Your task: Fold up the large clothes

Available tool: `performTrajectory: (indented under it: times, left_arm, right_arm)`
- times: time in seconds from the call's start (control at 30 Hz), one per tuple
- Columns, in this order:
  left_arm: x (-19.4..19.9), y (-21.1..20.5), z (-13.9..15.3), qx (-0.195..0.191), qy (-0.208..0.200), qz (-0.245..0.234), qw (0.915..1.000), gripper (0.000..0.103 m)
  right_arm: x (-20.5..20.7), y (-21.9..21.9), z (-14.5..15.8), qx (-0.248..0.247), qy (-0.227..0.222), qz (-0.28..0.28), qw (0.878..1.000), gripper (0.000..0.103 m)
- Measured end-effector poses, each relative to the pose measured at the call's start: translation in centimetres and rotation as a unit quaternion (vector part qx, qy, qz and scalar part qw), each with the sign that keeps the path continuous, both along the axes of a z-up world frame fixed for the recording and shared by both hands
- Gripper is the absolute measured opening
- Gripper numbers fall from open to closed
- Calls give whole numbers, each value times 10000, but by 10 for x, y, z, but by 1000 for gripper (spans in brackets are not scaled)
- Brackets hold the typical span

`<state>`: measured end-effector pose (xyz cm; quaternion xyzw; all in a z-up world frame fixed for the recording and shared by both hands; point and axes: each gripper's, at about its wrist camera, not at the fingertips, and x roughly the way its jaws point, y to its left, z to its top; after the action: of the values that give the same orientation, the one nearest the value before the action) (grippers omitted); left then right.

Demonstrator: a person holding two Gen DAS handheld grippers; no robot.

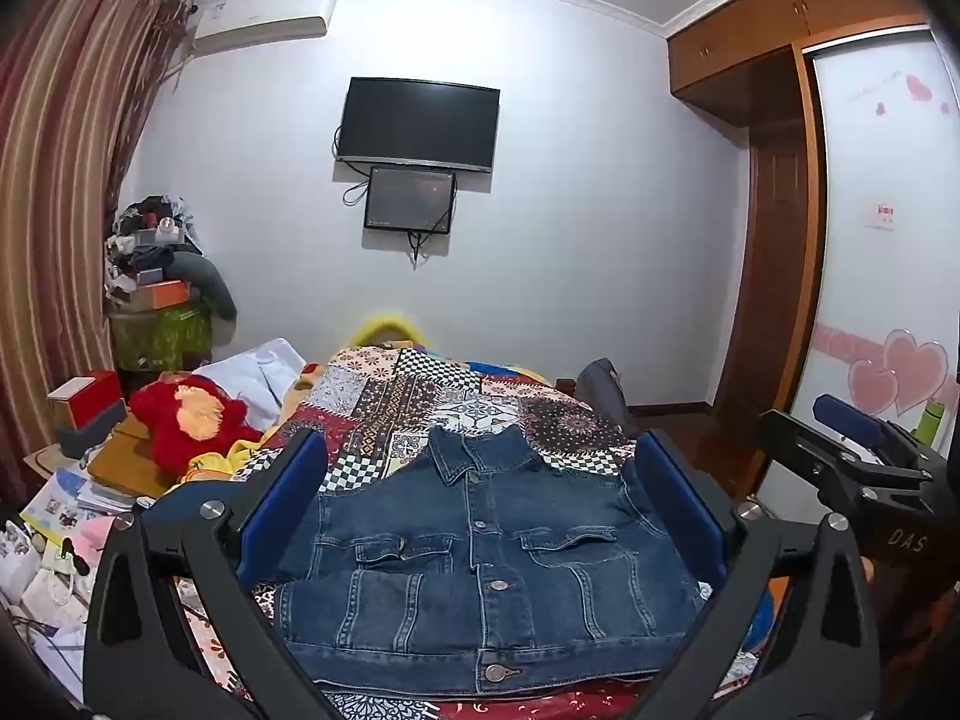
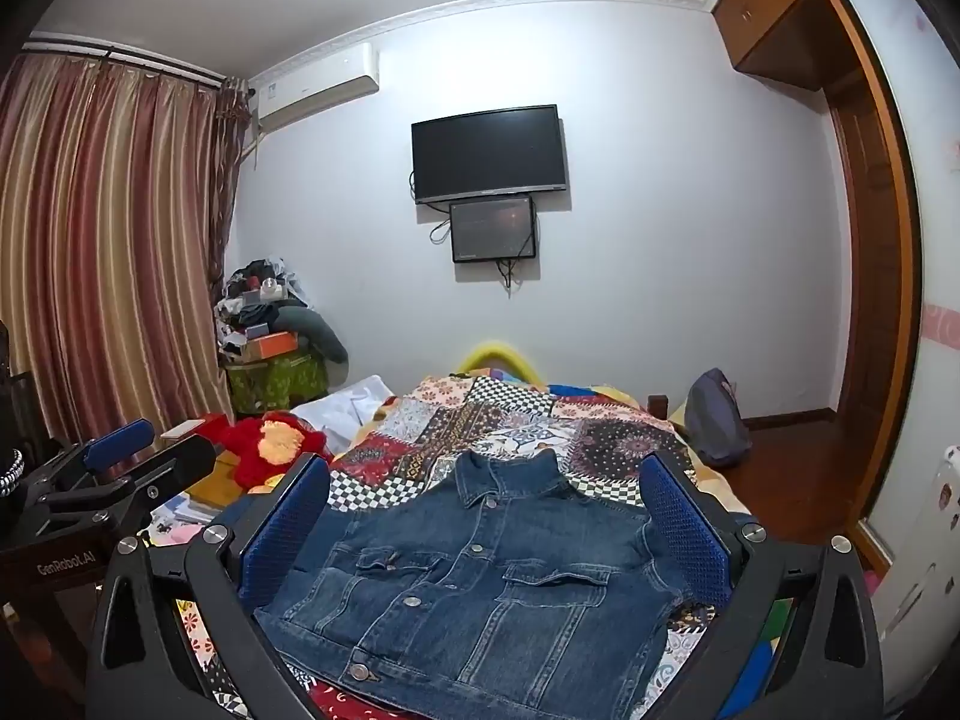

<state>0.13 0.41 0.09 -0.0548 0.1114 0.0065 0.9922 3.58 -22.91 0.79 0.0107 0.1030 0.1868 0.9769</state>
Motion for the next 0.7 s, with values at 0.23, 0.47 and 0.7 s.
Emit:
performTrajectory:
  times: [0.23,0.47,0.7]
  left_arm:
    - [1,0,0,7,-8,-6,10000,103]
    - [2,-2,2,35,-8,-6,10000,103]
    - [0,-3,4,39,-8,-11,10000,103]
  right_arm:
    - [0,0,1,-5,4,-2,10000,103]
    - [7,3,-3,-2,14,-7,10000,103]
    - [7,3,-2,9,24,-10,10000,103]
